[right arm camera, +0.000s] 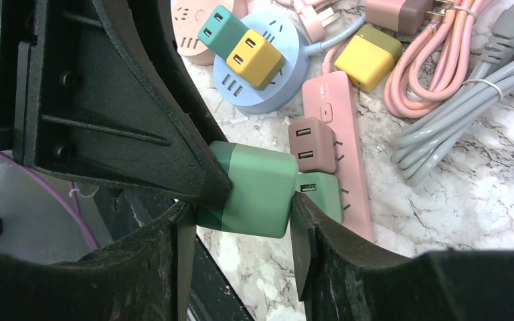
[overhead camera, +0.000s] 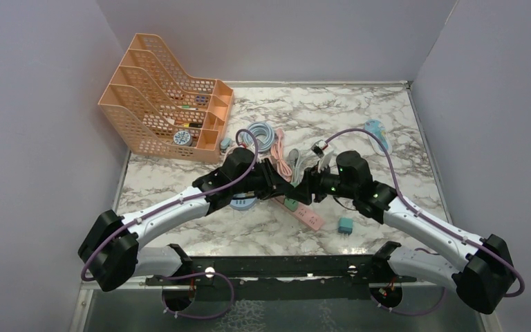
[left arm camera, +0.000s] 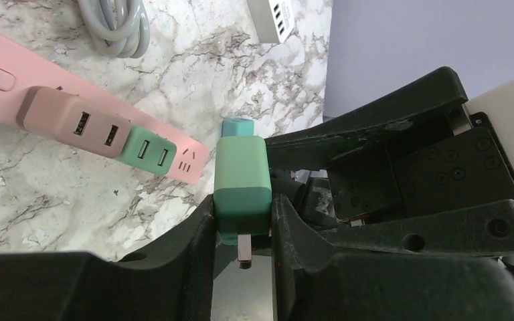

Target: Insert the plug

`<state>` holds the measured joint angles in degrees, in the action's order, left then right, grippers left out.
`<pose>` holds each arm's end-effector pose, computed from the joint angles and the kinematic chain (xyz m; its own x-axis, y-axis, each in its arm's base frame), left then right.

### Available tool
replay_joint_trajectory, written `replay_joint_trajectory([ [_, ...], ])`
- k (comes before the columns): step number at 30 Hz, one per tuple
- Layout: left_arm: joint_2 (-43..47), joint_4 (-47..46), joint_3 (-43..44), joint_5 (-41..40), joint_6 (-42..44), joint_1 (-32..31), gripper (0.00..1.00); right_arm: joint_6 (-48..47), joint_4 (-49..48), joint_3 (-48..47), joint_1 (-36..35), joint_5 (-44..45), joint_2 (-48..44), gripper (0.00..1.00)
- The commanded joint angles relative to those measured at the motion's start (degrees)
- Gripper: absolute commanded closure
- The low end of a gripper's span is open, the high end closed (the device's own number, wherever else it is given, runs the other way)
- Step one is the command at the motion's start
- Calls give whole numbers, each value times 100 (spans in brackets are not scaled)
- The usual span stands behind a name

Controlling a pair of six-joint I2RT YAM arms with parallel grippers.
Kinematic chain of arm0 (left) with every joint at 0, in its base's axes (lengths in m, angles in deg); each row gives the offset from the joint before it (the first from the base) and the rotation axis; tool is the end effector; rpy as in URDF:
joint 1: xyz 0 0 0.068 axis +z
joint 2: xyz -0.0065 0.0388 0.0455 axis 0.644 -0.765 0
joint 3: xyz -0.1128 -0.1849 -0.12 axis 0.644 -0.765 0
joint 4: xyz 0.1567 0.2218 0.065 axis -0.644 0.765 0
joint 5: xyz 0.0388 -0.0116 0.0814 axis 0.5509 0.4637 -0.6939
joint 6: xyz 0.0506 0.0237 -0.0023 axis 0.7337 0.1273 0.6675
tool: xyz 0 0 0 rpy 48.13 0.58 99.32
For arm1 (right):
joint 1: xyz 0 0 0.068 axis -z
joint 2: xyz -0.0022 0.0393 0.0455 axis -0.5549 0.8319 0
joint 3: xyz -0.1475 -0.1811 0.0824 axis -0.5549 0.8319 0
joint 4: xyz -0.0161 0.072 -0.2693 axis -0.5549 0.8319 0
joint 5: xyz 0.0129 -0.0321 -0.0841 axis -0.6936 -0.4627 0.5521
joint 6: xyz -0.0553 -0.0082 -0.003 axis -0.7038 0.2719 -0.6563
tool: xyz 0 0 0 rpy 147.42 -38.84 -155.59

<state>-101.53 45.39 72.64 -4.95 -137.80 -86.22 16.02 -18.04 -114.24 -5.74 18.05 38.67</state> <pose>0.2016 -0.2261 0.2163 -0.9282 -0.3294 -0.1732 -0.0085 0.4839 -0.8751 0.1925 0.1757 0.2209 -0.7002 -0.0578 -0.7116 -0.5835 0.6207 0.5238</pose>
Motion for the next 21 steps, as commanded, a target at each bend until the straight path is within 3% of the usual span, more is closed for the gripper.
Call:
replay_joint_trajectory([
  [1,150,-129,-46,147,15,-72,81,188,-519,-104,-20,215,-10,68],
  [5,193,-261,-36,157,257,-71,87,255,-356,-136,-20,143,-104,51],
  [7,212,-248,15,118,491,-64,87,146,-125,-174,-20,75,-238,27],
  [9,237,-121,117,65,772,-63,87,-9,302,-266,-14,164,-441,19],
  [15,472,-97,264,126,1460,-12,87,199,977,-145,-20,210,-1517,12],
  [21,749,-485,382,767,2120,-4,87,1329,1026,106,-20,389,-2282,13],
])
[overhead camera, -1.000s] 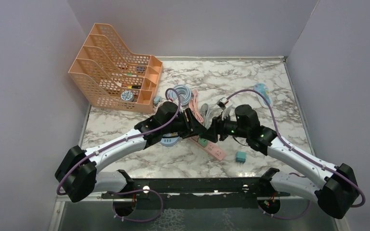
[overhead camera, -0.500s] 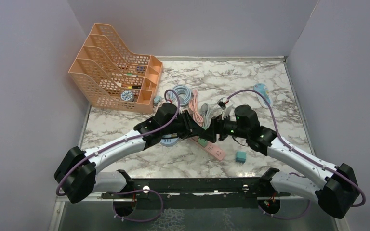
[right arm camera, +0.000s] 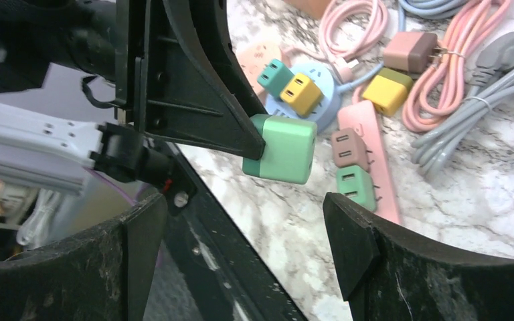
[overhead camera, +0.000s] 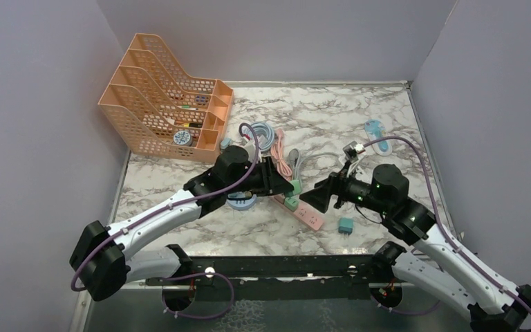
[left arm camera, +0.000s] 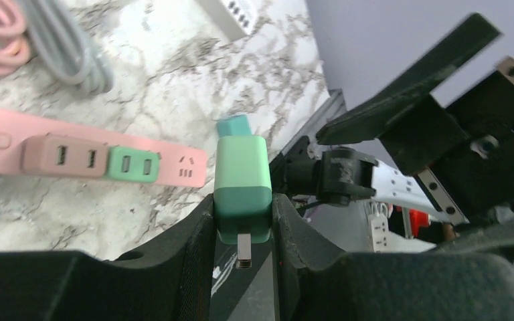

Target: Insert the plug

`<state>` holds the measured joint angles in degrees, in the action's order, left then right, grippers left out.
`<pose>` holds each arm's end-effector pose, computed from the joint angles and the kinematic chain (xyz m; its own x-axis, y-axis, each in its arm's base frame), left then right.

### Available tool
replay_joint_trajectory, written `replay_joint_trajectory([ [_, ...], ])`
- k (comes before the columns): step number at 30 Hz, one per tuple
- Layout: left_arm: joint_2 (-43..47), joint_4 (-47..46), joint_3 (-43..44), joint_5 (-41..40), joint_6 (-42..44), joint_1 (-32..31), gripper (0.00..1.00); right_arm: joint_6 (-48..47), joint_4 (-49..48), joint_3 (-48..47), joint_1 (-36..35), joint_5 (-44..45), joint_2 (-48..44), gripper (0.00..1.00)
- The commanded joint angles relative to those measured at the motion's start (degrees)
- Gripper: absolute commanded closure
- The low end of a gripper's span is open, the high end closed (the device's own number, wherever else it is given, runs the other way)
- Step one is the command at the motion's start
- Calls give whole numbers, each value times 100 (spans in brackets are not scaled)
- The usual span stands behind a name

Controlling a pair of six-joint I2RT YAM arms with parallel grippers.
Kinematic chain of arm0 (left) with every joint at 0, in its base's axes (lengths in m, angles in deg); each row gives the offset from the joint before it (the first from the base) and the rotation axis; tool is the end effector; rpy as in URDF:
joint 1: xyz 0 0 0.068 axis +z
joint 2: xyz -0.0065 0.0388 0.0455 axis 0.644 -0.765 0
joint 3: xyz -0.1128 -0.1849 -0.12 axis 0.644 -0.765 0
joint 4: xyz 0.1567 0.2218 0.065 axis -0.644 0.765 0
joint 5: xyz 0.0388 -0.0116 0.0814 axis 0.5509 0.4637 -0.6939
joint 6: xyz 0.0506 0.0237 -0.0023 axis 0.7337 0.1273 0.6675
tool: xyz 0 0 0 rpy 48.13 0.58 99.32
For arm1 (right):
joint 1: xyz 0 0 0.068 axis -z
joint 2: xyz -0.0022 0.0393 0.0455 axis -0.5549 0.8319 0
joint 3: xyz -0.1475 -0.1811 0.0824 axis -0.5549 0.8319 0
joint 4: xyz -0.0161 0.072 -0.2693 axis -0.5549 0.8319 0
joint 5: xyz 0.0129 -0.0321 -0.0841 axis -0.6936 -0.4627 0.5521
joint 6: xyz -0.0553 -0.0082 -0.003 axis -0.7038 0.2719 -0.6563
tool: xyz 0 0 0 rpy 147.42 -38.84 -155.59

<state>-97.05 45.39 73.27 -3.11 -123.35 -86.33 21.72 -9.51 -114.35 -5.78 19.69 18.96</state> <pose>0.1946 -0.2213 0.2422 -0.8863 -0.2003 -0.4175 0.2817 0.4825 -0.8294 0.1513 0.1406 0.2804 -0.6398 0.1045 -0.7614 -0.5891 0.5695 0.5733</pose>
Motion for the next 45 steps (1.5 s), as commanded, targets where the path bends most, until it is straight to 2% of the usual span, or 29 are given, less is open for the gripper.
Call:
replay_joint_trajectory([
  [1,357,-514,352,687,739,2,87,830,61,205,-15,143,-408,15],
  [8,629,-1118,428,1565,729,1,87,1250,-598,232,-15,-211,-609,26],
  [12,705,-1484,394,1980,660,2,87,1520,-1132,191,-15,-610,-401,37],
  [17,768,-1518,447,2187,825,1,87,1766,-1846,155,-14,-1204,83,45],
  [22,812,-1523,514,2266,935,1,87,1706,-2535,383,-11,-1718,189,61],
  [25,820,-1524,493,2320,969,1,83,1766,-3117,613,-15,-1915,87,70],
  [27,817,-1520,501,2370,984,2,80,1786,-3418,700,-9,-2021,37,81],
  [30,807,-1512,522,2414,1054,2,77,1746,-3465,712,-11,-2039,15,97],
  [32,827,-1464,534,2423,1124,5,74,1702,-3430,723,-14,-2026,15,99],
  [34,845,-1374,545,2390,1208,3,68,1638,-3412,715,-15,-2038,33,99],
  [37,925,-835,619,1956,1454,1,44,1340,-3133,580,-13,-2002,78,99],
  [40,1118,-192,703,1143,1729,1,26,622,-2194,277,-14,-1698,220,99],
  [45,1463,662,835,-260,1962,1,17,-835,-589,-311,-15,-1046,637,99],
])
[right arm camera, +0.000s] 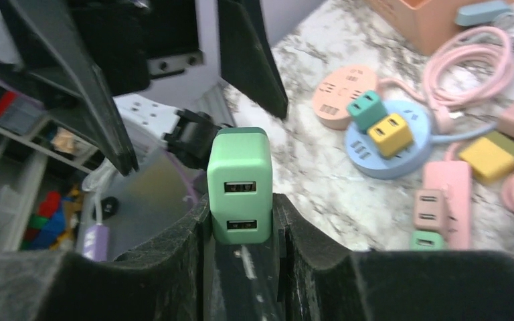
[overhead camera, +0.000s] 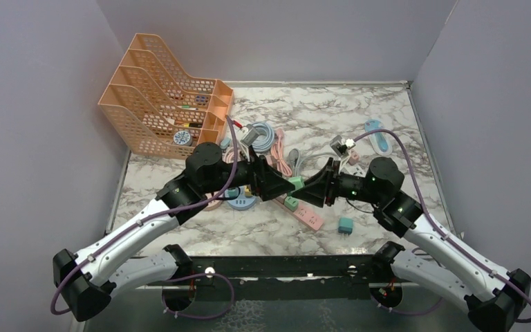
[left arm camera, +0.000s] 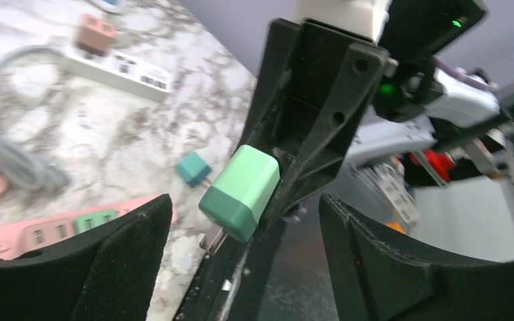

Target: Insert the plug

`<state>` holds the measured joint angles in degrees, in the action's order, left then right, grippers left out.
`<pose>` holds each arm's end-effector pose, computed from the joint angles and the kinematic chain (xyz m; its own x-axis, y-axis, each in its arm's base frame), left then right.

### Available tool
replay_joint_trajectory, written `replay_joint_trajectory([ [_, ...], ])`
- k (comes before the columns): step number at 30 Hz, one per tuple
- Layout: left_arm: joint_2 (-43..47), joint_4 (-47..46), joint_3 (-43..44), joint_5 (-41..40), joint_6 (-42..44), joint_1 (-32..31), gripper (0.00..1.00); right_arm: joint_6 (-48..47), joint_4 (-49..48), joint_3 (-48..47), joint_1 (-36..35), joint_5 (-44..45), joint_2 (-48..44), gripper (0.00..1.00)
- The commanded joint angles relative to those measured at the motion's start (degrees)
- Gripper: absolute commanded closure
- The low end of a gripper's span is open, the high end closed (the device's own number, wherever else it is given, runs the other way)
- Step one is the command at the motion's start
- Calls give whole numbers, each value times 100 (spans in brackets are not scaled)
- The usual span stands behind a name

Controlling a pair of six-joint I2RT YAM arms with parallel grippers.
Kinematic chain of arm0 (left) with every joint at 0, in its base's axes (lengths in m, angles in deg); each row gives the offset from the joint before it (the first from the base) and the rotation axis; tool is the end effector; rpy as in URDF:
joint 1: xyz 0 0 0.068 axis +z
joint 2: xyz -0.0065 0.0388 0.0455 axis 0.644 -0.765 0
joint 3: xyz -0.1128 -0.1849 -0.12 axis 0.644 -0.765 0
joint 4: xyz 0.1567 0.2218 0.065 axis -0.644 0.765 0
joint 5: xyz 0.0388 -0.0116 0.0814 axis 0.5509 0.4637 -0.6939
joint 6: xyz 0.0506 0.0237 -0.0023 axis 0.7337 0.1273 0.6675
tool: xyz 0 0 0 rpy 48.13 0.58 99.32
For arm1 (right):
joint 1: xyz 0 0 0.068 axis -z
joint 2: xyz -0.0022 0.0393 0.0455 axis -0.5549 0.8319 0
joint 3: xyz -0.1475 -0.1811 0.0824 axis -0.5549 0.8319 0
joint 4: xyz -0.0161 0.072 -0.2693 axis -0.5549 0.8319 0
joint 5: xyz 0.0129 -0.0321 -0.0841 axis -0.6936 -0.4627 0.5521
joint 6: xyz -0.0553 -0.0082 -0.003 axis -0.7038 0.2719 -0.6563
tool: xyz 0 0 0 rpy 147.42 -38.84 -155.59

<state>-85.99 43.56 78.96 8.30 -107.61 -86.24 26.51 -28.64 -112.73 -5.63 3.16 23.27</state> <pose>0.1672 -0.2022 0.3339 -0.6620 -0.1061 -0.7420 0.7128 0.2171 -0.6669 0.1578 0.1581 0.2915 -0.6198 0.1108 -0.7769 -0.7374 0.2566 0.6248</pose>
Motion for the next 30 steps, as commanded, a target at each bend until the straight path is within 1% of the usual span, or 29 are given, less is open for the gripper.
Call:
replay_joint_trajectory([
  [1,419,918,278,-1577,435,-8,16,-1505,1506,-528,-31,719,278,99],
  [6,488,1622,485,-2668,546,-2,15,-2111,1989,-613,-28,1363,590,99],
  [8,479,1888,521,-2855,580,-2,15,-2179,2081,-564,-31,1610,683,99],
  [14,456,2027,243,-2616,412,-2,15,-2242,2341,-355,-31,1930,1082,99],
  [18,284,1977,127,-2627,382,1,16,-2168,2466,-307,-30,1919,1387,99],
  [20,209,1834,25,-2664,307,2,16,-2038,2733,-420,-31,2005,1545,99],
  [22,118,1782,19,-2706,141,6,16,-1871,3196,-622,-31,2207,1686,99],
  [25,76,1534,-104,-2622,172,1,16,-1651,3625,-682,-30,2490,1721,99],
  [27,49,1508,-163,-2690,244,4,16,-1487,3799,-686,-58,2704,1733,99],
  [30,-56,1505,-166,-2635,326,9,16,-1429,3871,-795,-83,2791,1835,99],
])
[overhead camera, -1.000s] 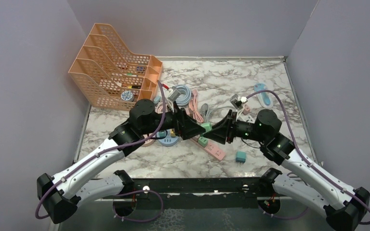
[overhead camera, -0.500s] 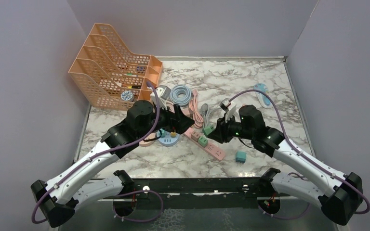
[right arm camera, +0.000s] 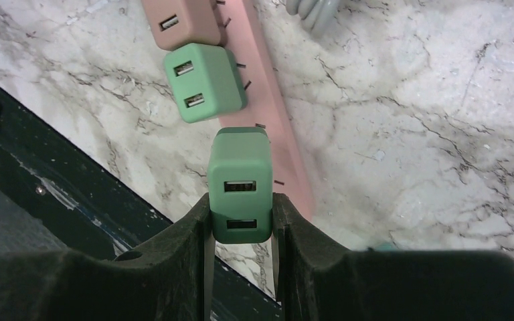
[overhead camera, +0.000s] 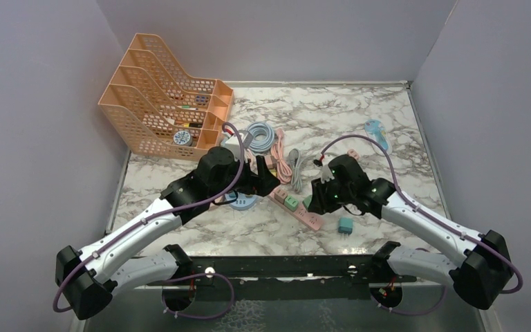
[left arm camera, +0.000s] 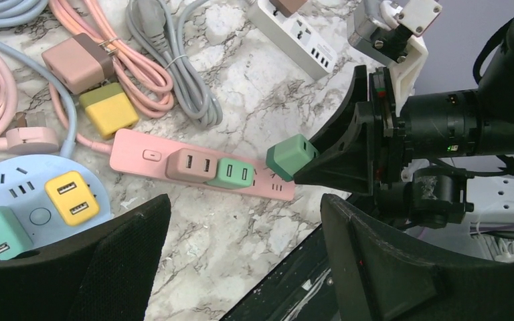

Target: Insert the plug

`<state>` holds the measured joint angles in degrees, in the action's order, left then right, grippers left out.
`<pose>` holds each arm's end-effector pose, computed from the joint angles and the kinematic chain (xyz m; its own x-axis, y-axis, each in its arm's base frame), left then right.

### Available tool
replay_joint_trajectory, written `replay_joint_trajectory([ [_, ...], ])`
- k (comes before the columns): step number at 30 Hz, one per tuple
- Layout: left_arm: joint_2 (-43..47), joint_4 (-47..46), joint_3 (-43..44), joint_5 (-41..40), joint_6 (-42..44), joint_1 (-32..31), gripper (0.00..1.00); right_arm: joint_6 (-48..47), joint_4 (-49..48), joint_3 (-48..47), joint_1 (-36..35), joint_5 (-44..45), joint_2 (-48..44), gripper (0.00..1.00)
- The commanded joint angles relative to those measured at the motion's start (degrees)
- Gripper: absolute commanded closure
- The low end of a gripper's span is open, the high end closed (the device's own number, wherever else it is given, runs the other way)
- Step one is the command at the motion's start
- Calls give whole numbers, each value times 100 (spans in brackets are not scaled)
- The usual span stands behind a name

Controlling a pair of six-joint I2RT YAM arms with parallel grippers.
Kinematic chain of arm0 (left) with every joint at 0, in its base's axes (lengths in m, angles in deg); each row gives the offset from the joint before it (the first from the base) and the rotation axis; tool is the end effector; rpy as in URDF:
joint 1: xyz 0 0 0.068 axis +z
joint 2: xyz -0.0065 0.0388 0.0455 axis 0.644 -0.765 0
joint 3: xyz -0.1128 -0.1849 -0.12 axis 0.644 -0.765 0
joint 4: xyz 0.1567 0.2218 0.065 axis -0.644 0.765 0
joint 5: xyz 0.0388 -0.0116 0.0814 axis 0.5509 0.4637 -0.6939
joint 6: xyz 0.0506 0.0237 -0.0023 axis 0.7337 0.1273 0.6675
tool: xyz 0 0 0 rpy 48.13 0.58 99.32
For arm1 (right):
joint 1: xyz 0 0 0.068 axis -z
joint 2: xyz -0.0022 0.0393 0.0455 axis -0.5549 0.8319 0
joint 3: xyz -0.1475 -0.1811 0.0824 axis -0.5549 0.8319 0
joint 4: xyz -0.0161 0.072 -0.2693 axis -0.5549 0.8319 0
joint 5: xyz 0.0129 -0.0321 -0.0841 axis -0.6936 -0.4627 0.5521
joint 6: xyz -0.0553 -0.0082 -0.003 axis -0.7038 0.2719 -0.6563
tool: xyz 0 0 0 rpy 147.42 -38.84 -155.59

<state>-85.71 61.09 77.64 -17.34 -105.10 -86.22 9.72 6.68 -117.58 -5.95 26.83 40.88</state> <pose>0.1763 -0.1880 0.2927 -0.6821 -0.1590 -0.7138 0.4501 0.6781 -0.5811 0.1799 0.1590 0.1958 -0.8172 -0.2644 -0.5120 -0.4760 0.8105 0.3412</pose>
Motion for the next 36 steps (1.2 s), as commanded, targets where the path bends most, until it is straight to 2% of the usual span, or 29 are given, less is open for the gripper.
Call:
replay_joint_trajectory([
  [1,-124,-247,-26,-39,78,13,16,238,367,-325,-50,418,153,99],
  [8,-186,-267,27,24,76,8,17,86,-54,-196,-106,-159,481,99],
  [20,-136,-175,62,-80,220,17,17,125,-203,-209,-323,59,1005,99],
  [25,-269,-201,156,-79,291,23,17,121,-55,-260,-532,444,1147,99],
  [32,-375,-192,235,-59,393,28,17,388,380,-548,-726,1589,1187,99],
  [36,-393,-205,230,-46,391,35,17,253,276,-580,-727,1581,1141,99],
])
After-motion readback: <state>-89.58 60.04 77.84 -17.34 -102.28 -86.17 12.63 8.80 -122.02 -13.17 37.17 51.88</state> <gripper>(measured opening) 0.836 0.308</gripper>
